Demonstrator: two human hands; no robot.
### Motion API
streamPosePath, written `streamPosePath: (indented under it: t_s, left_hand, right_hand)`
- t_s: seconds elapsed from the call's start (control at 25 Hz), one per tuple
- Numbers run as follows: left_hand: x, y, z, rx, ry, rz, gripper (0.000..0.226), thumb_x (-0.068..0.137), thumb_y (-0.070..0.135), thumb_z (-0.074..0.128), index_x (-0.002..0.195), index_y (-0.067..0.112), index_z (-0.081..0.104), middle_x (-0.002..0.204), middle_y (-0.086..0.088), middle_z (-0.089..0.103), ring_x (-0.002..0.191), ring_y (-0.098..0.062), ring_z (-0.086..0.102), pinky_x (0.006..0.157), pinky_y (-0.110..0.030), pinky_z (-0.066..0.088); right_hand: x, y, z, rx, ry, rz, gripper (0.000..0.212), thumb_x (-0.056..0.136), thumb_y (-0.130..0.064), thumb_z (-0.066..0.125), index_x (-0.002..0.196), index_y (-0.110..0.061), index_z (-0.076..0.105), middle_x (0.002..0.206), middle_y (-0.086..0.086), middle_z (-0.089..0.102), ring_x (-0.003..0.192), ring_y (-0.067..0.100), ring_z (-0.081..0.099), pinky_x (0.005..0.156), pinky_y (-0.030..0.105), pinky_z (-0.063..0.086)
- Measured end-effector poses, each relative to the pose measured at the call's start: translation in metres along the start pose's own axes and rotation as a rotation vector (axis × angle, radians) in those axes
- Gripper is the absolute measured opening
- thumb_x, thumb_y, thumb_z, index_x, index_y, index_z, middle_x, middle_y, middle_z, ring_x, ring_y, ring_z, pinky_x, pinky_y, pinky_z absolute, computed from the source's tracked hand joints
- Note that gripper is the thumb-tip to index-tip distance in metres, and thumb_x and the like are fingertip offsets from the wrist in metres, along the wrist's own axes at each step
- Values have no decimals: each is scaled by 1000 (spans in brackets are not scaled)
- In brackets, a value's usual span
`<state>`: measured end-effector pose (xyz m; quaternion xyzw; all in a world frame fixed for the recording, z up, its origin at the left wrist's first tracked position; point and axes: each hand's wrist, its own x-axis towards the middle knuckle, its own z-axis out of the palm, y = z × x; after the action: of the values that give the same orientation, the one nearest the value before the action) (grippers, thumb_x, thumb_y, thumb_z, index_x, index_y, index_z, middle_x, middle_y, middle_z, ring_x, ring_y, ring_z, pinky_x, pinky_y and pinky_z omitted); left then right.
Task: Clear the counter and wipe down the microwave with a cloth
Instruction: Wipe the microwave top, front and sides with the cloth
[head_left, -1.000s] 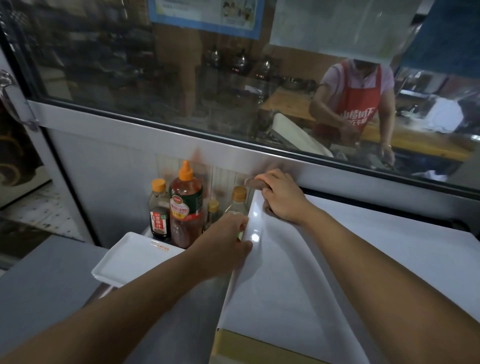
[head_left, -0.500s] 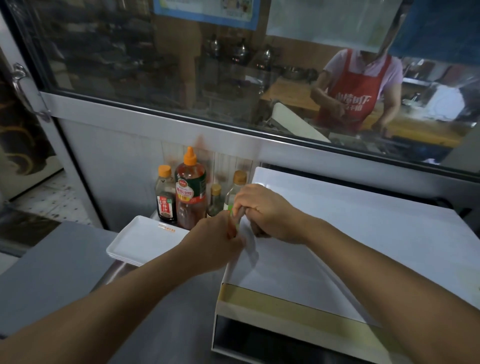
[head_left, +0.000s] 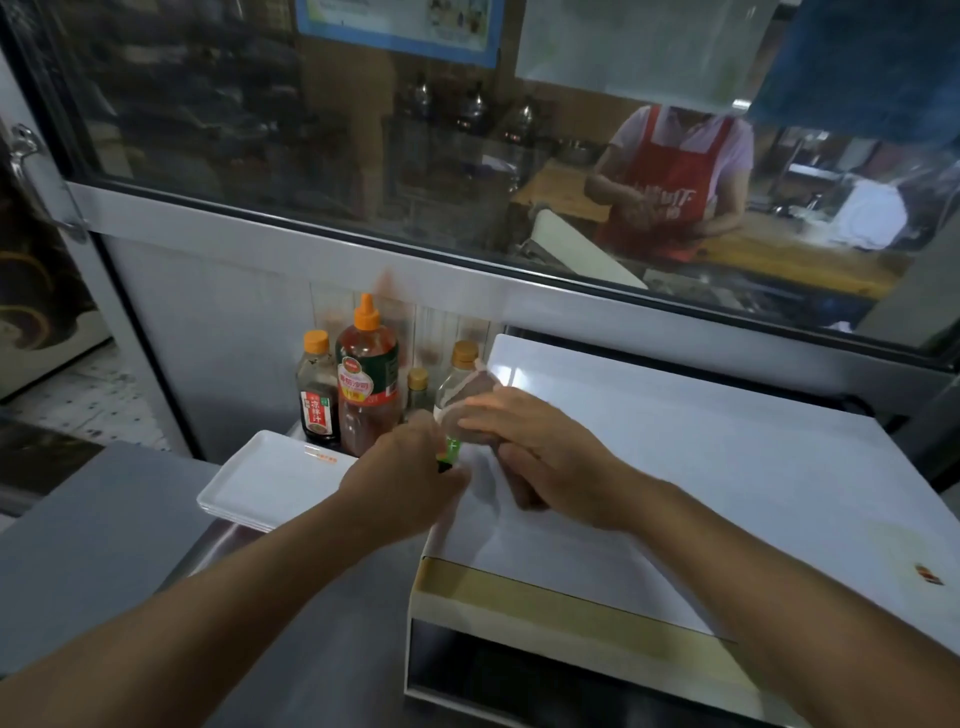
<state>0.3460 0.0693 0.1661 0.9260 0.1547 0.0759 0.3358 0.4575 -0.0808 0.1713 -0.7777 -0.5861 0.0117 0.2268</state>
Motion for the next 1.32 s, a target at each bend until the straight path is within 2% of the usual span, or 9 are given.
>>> streamPosePath:
  t_s: [0.08,0.16,0.32,0.44,0.6,0.84,0.92,1.08,1.32]
  left_hand:
    - [1,2,-1,-23,43,-5,29,81,24,67,97,18,43,92,1,51,76,-10,50,62,-20,40]
    - [3,7,1,45,56,14,42,79,23,70,110,18,42,108,0,47,93,-15,47,78,-29,46]
    - [12,27,9,211,48,108,58,81,22,66,132,20,40,131,0,41,117,-19,36,100,-35,35]
    - [15,40,19,305,12,180,58,85,28,61,138,21,38,138,-1,40,126,-21,34,103,-37,33]
    - [23,52,32,368,9,182,56,87,32,59,138,22,38,139,-3,40,128,-23,33,104,-39,33]
    - [29,74,48,411,25,158,44,88,28,55,131,21,49,135,-4,45,123,-25,39,102,-41,36]
    - [27,84,55,398,25,196,44,89,28,55,131,22,49,136,-2,44,122,-23,39,101,-38,35]
    - [28,102,72,357,16,273,42,89,29,57,130,22,49,134,-1,46,118,-20,41,96,-33,36]
    - [37,124,90,378,-10,270,38,88,27,58,125,19,52,133,-2,48,117,-24,43,99,-37,41]
  right_hand:
    - [-19,6,-6,5,-19,-19,42,98,-17,33,136,-24,46,143,-5,45,132,10,38,111,25,29]
    - [-21,24,-17,-49,-35,100,43,98,-14,33,140,-19,43,149,1,38,137,16,33,114,29,26]
    - [-3,49,-35,-138,-20,335,47,100,-11,33,145,-19,34,156,0,24,142,15,22,117,27,17]
    - [-30,37,-28,-146,21,307,47,99,-14,34,145,-20,34,155,-2,26,143,13,22,118,29,16]
    - [-86,31,-27,-113,72,202,46,95,-16,35,139,-21,45,148,-2,39,135,13,36,113,28,29]
    - [-63,75,-61,-156,61,496,49,97,-10,36,145,-22,35,156,-7,22,142,12,20,116,27,16]
    - [-87,63,-56,-158,75,423,49,96,-10,38,144,-21,38,155,-5,26,142,12,22,117,26,15]
    - [-148,49,-54,-146,88,216,46,94,-17,36,138,-20,46,147,-5,40,133,13,39,111,27,31]
    - [-125,94,-88,-202,82,543,49,97,-9,36,145,-20,35,156,-4,23,143,13,20,116,25,14]
